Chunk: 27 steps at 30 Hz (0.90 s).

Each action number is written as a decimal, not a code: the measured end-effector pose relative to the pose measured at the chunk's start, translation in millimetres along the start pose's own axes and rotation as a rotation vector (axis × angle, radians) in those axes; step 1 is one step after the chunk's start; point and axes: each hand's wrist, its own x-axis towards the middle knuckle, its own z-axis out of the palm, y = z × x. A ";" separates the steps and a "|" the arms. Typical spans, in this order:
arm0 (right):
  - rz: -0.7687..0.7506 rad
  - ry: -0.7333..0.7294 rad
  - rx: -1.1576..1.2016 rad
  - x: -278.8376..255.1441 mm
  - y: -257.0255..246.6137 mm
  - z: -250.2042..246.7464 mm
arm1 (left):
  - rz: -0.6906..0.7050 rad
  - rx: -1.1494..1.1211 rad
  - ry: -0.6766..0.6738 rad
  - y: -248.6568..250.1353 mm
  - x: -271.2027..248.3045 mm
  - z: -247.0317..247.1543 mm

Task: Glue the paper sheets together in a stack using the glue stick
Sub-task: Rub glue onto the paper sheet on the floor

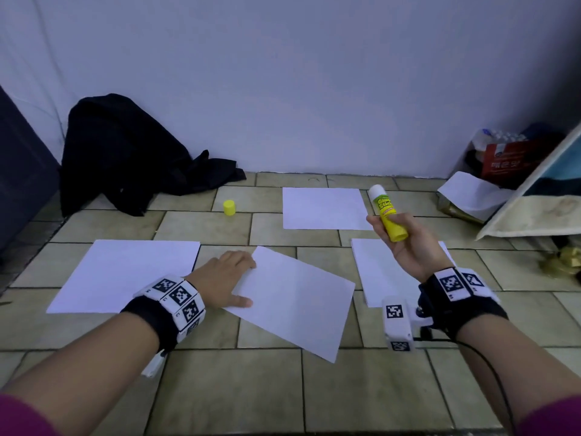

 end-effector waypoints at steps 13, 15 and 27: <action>0.107 -0.119 -0.681 38.3 77.1 85.7 | -0.102 -0.010 -0.249 -6.6 -21.7 16.9; 0.082 -0.124 -0.783 47.7 90.8 104.5 | -0.120 -0.009 -0.237 -5.6 -20.5 19.0; -0.106 -0.214 -1.294 90.7 142.0 169.7 | -0.164 -0.056 -0.228 -13.9 -9.5 30.5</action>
